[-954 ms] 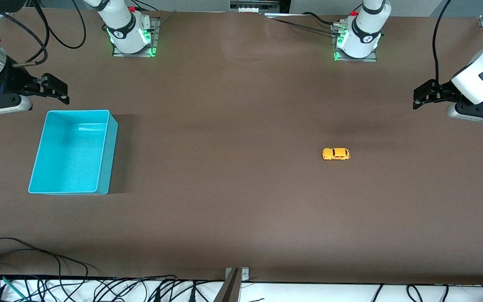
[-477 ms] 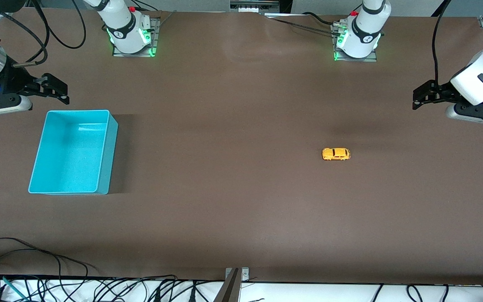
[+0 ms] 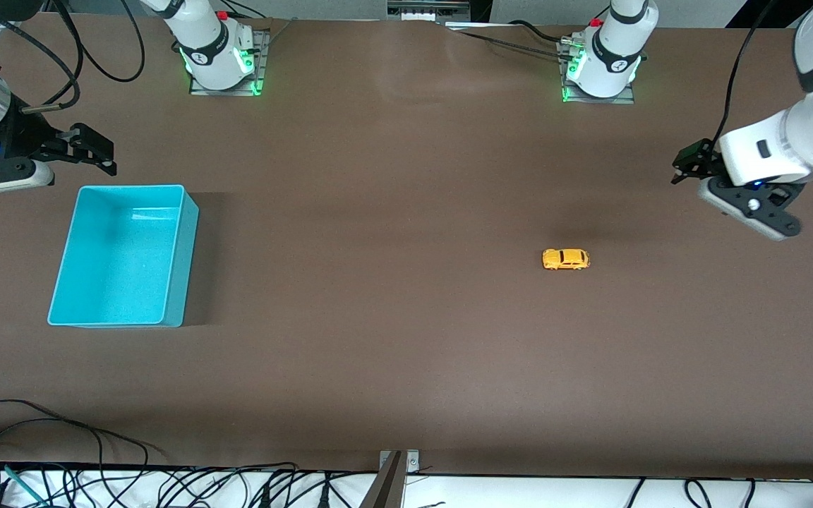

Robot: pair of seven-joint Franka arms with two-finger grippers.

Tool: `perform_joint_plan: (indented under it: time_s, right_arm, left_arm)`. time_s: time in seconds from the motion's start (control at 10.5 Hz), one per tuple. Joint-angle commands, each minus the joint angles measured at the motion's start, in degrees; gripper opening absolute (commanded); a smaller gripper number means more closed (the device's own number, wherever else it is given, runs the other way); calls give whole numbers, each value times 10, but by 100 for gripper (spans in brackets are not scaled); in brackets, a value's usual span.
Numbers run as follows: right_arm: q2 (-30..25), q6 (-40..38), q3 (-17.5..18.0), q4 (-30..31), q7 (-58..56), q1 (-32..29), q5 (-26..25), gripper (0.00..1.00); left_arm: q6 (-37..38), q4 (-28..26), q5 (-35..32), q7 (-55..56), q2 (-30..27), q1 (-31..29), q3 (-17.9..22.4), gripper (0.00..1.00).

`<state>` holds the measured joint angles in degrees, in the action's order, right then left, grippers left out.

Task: Wind up and store yellow beetle car
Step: 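Move the left gripper down over the yellow beetle car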

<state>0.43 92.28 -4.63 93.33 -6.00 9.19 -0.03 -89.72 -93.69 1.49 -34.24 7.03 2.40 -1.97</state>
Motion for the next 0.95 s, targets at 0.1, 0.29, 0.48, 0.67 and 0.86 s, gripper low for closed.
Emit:
perform_joint_plan:
  time_s: [0.1, 0.29, 0.48, 0.67, 0.86]
  right_arm:
    - [-9, -7, -2, 3, -1, 0, 6, 100]
    - [-9, -7, -4, 3, -1, 0, 6, 100]
    - [-7, -7, -3, 4, 0, 0, 6, 100]
    - [-6, -8, -2, 7, 2, 0, 6, 100]
    - [-6, -7, 1, 4, 5, 1, 6, 100]
  left_arm:
    - [-55, -44, 15, -167, 38, 5, -5, 100]
    - [-160, -126, 11, -247, 34, 3, -25, 100]
    - [-277, -202, 11, -307, 36, 4, -42, 100]
    - [-389, -249, 4, -372, 62, 4, -65, 100]
    - [-473, -264, 4, -429, 108, 5, -80, 100]
